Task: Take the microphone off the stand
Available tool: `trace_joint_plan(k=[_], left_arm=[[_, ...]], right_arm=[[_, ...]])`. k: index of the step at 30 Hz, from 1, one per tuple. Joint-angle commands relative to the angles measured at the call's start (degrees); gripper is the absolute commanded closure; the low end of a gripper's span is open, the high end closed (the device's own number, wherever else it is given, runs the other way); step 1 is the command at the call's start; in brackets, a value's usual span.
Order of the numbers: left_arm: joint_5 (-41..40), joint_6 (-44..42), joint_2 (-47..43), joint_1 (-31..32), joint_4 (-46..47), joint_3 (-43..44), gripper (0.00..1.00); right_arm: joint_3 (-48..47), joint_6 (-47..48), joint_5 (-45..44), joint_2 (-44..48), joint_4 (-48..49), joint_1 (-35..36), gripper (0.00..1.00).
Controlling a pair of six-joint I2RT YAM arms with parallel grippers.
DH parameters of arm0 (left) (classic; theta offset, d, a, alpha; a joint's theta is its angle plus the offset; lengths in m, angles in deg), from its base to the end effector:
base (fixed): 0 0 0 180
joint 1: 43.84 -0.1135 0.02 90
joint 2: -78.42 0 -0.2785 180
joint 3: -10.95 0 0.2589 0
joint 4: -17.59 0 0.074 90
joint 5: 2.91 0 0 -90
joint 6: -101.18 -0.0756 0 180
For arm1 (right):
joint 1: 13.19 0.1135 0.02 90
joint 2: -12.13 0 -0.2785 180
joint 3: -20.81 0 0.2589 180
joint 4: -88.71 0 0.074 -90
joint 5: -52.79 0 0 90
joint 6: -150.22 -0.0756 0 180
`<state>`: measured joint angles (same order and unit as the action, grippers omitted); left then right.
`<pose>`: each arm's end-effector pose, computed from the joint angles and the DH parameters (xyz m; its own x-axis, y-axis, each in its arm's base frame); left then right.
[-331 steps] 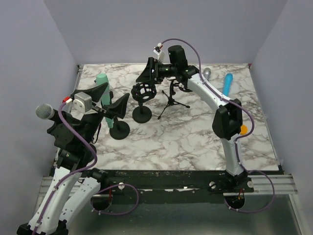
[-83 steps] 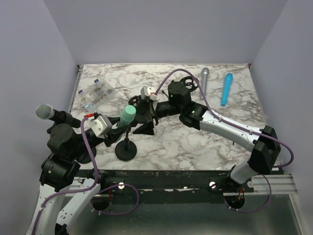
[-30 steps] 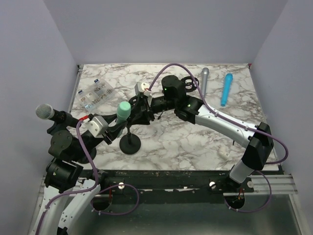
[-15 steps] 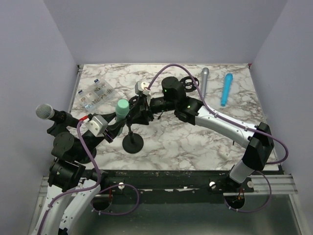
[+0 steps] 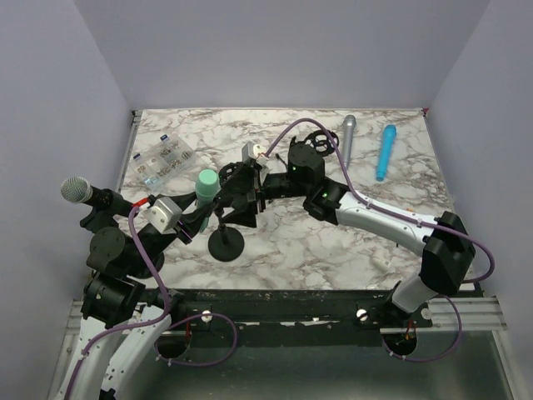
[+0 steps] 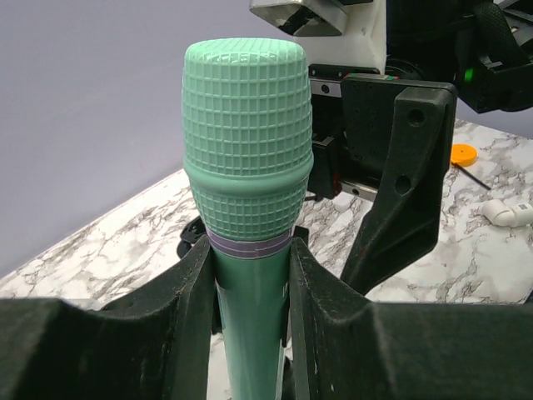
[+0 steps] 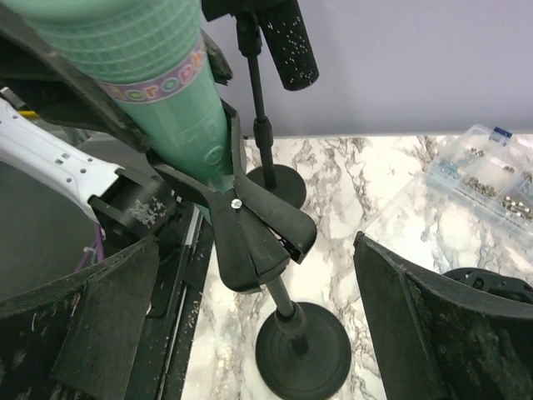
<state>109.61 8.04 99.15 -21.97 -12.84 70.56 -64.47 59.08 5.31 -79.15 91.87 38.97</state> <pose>0.0851 -0.0654 0.3957 0.1743 -0.0154 -0.9846 0.6872 0.7181 0.1104 0.2132 0.3577 0.3584 -0.0502 -0.0407 -0.9979 -0.9954 -0.0801 0.0534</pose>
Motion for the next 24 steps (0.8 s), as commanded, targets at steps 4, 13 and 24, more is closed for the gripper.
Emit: trace_joint_plan(k=[4, 13, 24], left_arm=[[-0.54, 0.28, -1.68, 0.04, 1.18, 0.63, 1.0], [-0.48, 0.27, -1.8, 0.06, 1.38, 0.72, 1.0], [-0.46, 0.26, -2.04, 0.1, 1.19, 0.7, 1.0]], right_arm=[[2.11, -3.12, 5.81, 0.62, 9.84, 0.18, 0.06], [0.57, -4.3, 7.94, -2.29, 10.98, 0.13, 0.15], [-0.12, -5.84, 7.84, -5.04, 12.98, 0.13, 0.37]])
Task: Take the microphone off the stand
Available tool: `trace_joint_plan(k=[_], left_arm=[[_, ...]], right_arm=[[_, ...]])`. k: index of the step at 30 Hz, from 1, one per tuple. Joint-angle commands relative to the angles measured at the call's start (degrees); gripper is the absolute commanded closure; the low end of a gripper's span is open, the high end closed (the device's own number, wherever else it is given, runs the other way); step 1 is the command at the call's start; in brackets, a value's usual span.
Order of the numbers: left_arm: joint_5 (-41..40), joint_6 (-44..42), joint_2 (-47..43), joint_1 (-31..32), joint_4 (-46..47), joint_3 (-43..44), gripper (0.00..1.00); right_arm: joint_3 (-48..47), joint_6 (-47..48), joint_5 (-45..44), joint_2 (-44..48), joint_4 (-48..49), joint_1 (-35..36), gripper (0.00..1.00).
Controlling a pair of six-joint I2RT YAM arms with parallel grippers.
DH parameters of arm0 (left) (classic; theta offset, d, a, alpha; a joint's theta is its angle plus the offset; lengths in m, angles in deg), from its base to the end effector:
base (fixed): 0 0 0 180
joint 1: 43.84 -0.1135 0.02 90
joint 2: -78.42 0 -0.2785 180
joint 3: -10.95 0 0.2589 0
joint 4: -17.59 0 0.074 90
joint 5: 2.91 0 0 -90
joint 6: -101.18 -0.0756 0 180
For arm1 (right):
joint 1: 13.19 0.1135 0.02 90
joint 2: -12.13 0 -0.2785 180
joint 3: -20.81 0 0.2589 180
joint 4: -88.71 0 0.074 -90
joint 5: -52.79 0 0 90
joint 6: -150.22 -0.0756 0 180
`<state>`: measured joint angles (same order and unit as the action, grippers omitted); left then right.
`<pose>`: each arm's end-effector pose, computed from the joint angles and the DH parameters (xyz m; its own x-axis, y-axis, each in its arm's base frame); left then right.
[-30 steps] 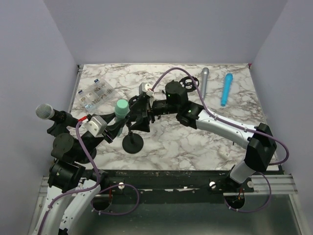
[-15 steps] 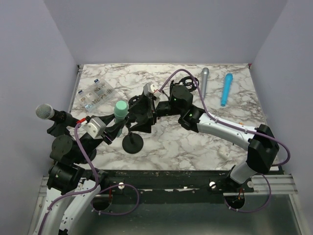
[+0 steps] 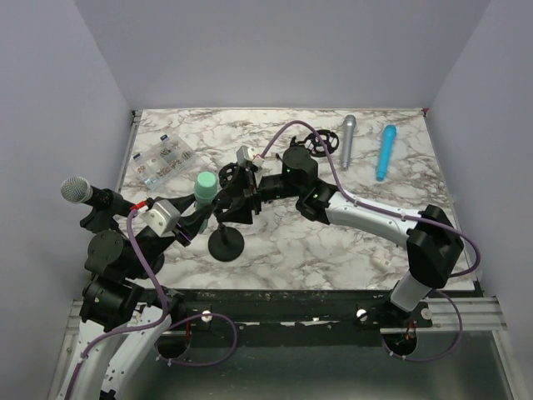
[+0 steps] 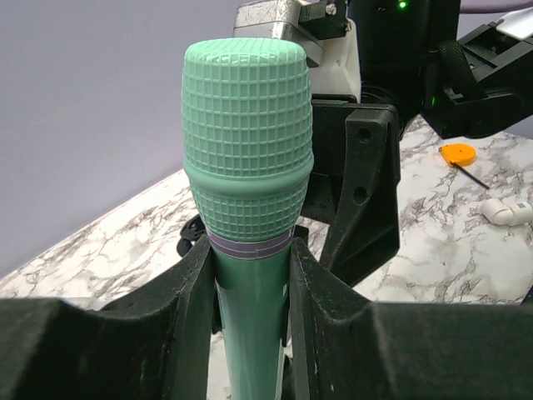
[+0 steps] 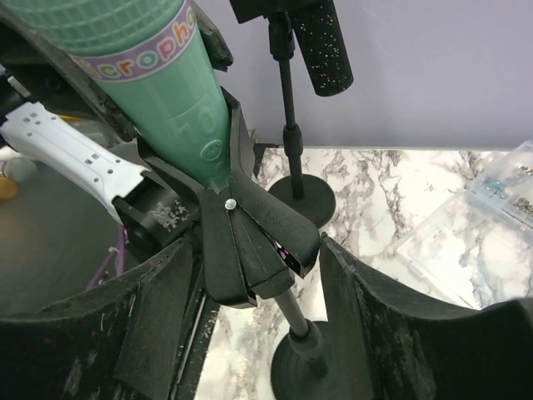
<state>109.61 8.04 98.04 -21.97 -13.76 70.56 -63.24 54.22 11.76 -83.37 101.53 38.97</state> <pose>0.0804 -0.0635 0.3950 0.1773 -0.0166 -0.9840 0.6868 0.7182 0.1116 0.2151 0.3699 0.3423 -0.0880 -0.0014 -0.9961 -0.9772 -0.1938 0.0866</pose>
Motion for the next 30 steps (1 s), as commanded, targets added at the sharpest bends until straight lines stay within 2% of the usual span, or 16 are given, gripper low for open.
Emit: trace_joint_plan(k=[1, 3, 5, 8, 10, 18, 23, 30], left_arm=[[-0.51, 0.29, -0.94, 0.1, 2.07, 0.65, 1.0], [-0.42, 0.24, -0.96, 0.07, 2.0, 0.64, 1.0], [-0.46, 0.15, -0.93, 0.1, 2.02, 0.64, 1.0], [-0.62, 0.06, -0.95, 0.09, 1.85, 0.93, 1.0], [-0.72, -0.03, -0.89, 0.13, 1.6, 1.22, 1.0], [-4.2, 0.18, -1.26, 0.1, 0.22, 3.56, 1.0], [-15.05, 0.9, -1.33, 0.09, -2.25, 10.73, 1.0], [-34.45, 2.84, -0.29, 0.08, -4.23, 24.49, 1.0]], right_arm=[[-1.28, -1.18, 1.39, -0.77, 3.83, 0.16, 0.39], [-1.29, -1.35, 1.39, -0.71, 4.27, 0.14, 0.41], [-1.76, -1.24, 1.61, -0.94, 3.96, 0.18, 0.48], [-2.94, -0.04, 2.4, -1.33, 1.92, 0.13, 0.75], [-3.41, 0.98, 2.41, -1.74, 0.36, 0.13, 0.98], [-4.01, 2.05, -1.24, -2.76, -1.62, 0.07, 0.99], [-4.14, 3.37, -4.5, -3.05, -2.83, 0.07, 0.99], [-3.42, 4.94, -8.13, -2.72, -3.13, 0.05, 1.0]])
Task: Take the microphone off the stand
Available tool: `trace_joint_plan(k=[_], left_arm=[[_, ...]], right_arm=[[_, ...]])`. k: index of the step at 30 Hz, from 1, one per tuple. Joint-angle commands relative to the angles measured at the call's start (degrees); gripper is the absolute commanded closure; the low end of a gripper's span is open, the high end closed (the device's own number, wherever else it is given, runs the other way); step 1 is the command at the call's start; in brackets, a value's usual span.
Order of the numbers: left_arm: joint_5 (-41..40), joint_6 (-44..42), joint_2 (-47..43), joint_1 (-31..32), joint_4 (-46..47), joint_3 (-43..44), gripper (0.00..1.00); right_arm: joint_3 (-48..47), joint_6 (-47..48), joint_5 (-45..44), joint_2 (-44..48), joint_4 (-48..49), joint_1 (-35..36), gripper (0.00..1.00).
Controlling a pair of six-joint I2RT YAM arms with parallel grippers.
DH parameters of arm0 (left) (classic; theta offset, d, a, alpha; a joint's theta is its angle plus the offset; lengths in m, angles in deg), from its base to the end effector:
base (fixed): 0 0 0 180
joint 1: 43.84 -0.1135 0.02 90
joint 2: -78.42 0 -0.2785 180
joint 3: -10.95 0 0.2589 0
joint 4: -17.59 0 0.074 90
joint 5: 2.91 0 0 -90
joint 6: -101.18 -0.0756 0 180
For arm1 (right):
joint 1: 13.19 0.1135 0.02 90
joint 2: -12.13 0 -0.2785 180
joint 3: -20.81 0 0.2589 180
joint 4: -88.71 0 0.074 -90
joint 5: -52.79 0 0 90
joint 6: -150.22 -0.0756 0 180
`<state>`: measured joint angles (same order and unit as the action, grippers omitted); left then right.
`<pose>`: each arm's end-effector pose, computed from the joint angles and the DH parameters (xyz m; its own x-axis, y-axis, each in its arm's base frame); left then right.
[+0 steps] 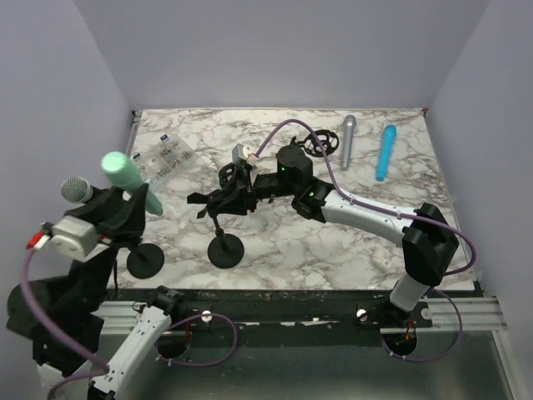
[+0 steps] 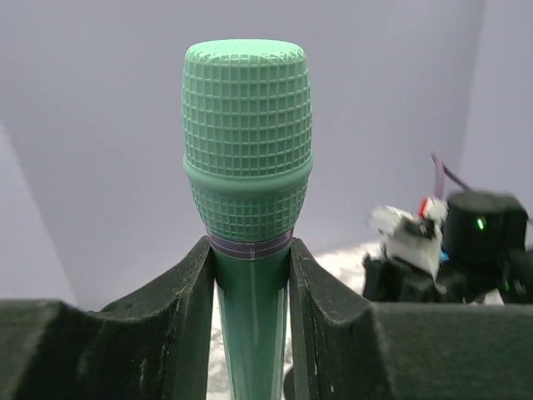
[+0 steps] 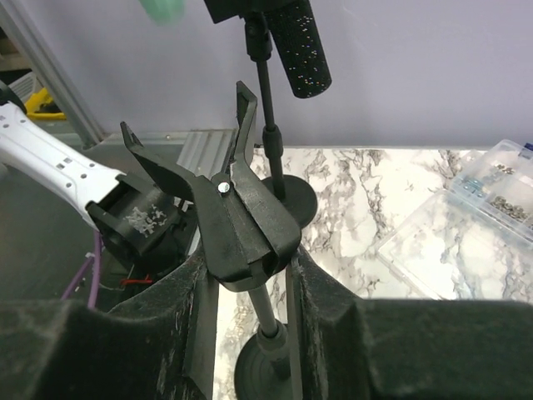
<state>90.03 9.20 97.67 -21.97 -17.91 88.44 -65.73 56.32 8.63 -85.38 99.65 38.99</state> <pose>0.0275 -0.0152 0.4832 0.3729 -0.1125 -0.9210 0.4033 0.9136 0.0517 0.2253 0.3786 0.3403 -0.0677 -0.0099 -0.9977 -0.9879 -0.1392 0.0684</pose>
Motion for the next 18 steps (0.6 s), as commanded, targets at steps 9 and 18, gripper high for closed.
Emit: trace_joint_plan(k=[9, 18], left_arm=[[-12.04, 8.43, 0.16, 0.09, -2.65, 9.03, 1.0], [-5.96, 11.89, 0.2, 0.05, -4.89, 6.24, 1.0]], right_arm=[[-0.59, -0.13, -13.6, -0.39, 4.8, 0.07, 1.0], [0.42, -2.69, -14.55, -1.23, 5.69, 0.03, 0.98]])
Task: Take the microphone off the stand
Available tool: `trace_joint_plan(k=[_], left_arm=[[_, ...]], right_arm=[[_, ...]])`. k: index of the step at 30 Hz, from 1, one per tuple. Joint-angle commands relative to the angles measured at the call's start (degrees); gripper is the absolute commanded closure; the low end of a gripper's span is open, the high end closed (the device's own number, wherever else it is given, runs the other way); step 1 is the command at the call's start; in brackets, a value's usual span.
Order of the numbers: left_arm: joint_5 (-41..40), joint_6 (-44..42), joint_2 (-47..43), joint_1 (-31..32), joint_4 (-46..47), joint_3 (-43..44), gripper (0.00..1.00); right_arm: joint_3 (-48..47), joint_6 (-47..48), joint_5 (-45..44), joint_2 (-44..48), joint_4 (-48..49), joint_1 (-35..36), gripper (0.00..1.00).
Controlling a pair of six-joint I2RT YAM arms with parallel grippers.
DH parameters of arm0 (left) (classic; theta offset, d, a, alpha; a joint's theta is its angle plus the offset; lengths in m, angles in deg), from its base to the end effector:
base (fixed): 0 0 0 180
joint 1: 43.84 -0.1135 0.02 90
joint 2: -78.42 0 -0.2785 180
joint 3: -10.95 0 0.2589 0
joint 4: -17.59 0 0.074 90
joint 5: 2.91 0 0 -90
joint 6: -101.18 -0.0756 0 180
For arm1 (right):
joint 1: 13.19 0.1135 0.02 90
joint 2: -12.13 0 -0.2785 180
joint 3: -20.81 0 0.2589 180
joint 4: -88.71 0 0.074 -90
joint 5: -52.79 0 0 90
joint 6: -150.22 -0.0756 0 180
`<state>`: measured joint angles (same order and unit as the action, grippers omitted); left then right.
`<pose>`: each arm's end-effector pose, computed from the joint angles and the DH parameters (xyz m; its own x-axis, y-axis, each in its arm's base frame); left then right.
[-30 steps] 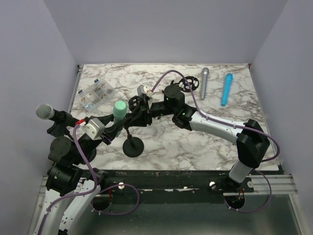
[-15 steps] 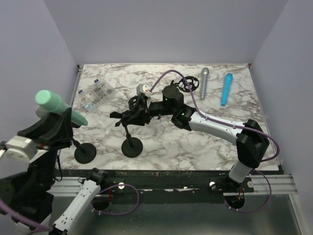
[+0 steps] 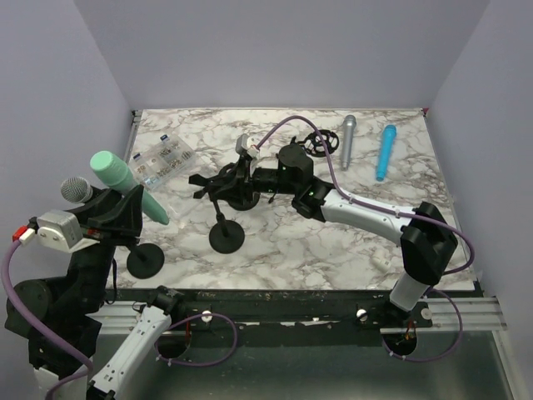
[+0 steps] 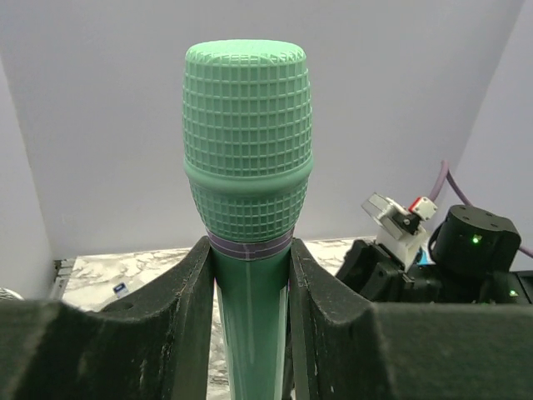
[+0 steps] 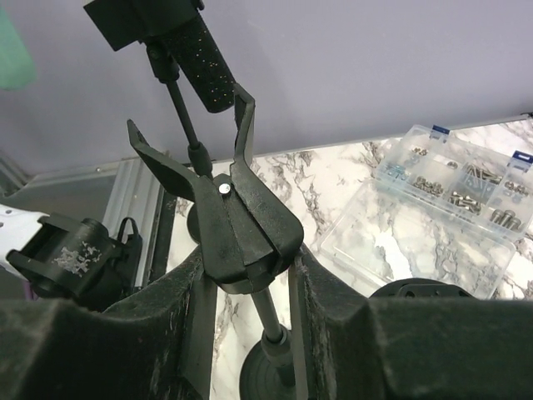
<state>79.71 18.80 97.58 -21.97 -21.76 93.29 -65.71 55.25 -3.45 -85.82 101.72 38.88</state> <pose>0.0129 0.0053 0.4961 0.3371 -0.2770 -0.8998 0.3078 0.9356 -0.1727 0.2429 0.3800 0.3418 -0.0695 0.0280 -0.9972 -0.9949 0.0707 0.0713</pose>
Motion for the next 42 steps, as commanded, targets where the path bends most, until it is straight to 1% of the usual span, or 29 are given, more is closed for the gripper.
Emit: trace_joint_plan(k=[1, 2, 3, 5, 6, 8, 10, 12, 13, 14, 16, 19, 21, 24, 27, 31, 34, 35, 40, 42], left_arm=[[4.92, 2.31, 0.52, 0.1, -1.23, 1.53, 1.0], [5.44, 2.4, 0.66, 0.1, -1.35, 1.52, 1.0], [5.8, 2.53, 0.73, 0.05, -1.29, 1.4, 1.0], [6.67, 2.66, 0.96, 0.05, -1.18, 1.15, 1.0], [7.19, 2.67, 1.05, 0.06, -1.2, 1.19, 1.0], [7.35, 2.61, 1.46, 0.06, -0.8, 1.35, 1.0], [9.37, 2.5, 2.09, 0.1, 0.28, 1.45, 1.0], [10.11, 2.58, 2.79, 0.1, 2.08, 1.54, 1.0], [10.7, 2.66, 3.31, 0.09, 2.95, 1.6, 1.0], [11.29, 2.83, 3.93, 0.08, 4.15, 1.7, 1.0], [12.73, 3.38, 5.04, 0.03, 5.95, 2.28, 1.0], [15.26, 3.94, 6.79, 0.1, 8.31, 3.84, 1.0], [15.72, 4.24, 7.63, 0.08, 10.22, 4.65, 1.0], [15.64, 3.74, 8.21, 0.08, 14.14, 4.73, 1.0], [14.96, 1.83, 8.18, 0.05, 18.58, 2.99, 1.0], [13.97, -1.11, 6.3, 0.1, 23.33, -2.74, 1.0], [12.91, -2.19, 3.75, 0.05, 25.68, -7.26, 1.0], [12.5, -2.59, 2.95, 0.1, 27.51, -8.45, 1.0], [10.36, -4.82, -0.85, 0.1, 30.88, -12.54, 1.0], [9.61, -5.22, -2.11, 0.06, 31.94, -14.08, 1.0]], right_arm=[[1.02, -2.14, -2.78, -0.71, 3.93, 0.13, 0.97], [1.69, -2.74, -2.98, -0.56, 4.4, 0.13, 0.92], [2.25, -3.26, -3.2, -0.48, 4.77, 0.13, 0.83], [3.22, -4.6, -3.87, 0.15, 5.05, 0.22, 0.56], [3.5, -5.35, -4.81, 0.78, 4.78, 0.2, 0.47], [3.11, -7.61, -7.89, 2.17, 2.5, 0.27, 0.35], [1.2, -9.84, -10.48, 3.13, -2.11, 0.22, 0.29], [-0.33, -11.61, -11.22, 3.84, -6.69, 0.22, 0.14], [-0.84, -12.61, -11.83, 4.35, -8.76, 0.22, 0.1], [-0.96, -13.38, -12.82, 4.93, -10.42, 0.22, 0.08], [-0.67, -14.83, -14.34, 6.6, -12.75, 0.22, 0.04], [-1.02, -17.83, -17.47, 8.74, -16.82, 0.24, 0.02], [-2.56, -21.65, -20.04, 9.43, -20.35, 0.24, 0.02], [-5.07, -31.06, -25.05, 9.63, -25.11, 0.22, 0.03], [-7.31, -35.41, -25.42, 8.88, -26.32, 0.22, 0.03], [-12.55, -35.9, -27.2, 5.88, -31.55, 0.81, 0.04], [-15.61, -36.18, -27.59, 3.67, -34.26, 1.63, 0.07], [-16.08, -36.3, -27.85, 3.33, -34.49, 2.13, 0.08], [-16.69, -36.39, -30.4, 2.08, -35.25, 3.01, 0.09], [-17.17, -36.34, -29.64, 1.33, -35.48, 3.06, 0.09]])
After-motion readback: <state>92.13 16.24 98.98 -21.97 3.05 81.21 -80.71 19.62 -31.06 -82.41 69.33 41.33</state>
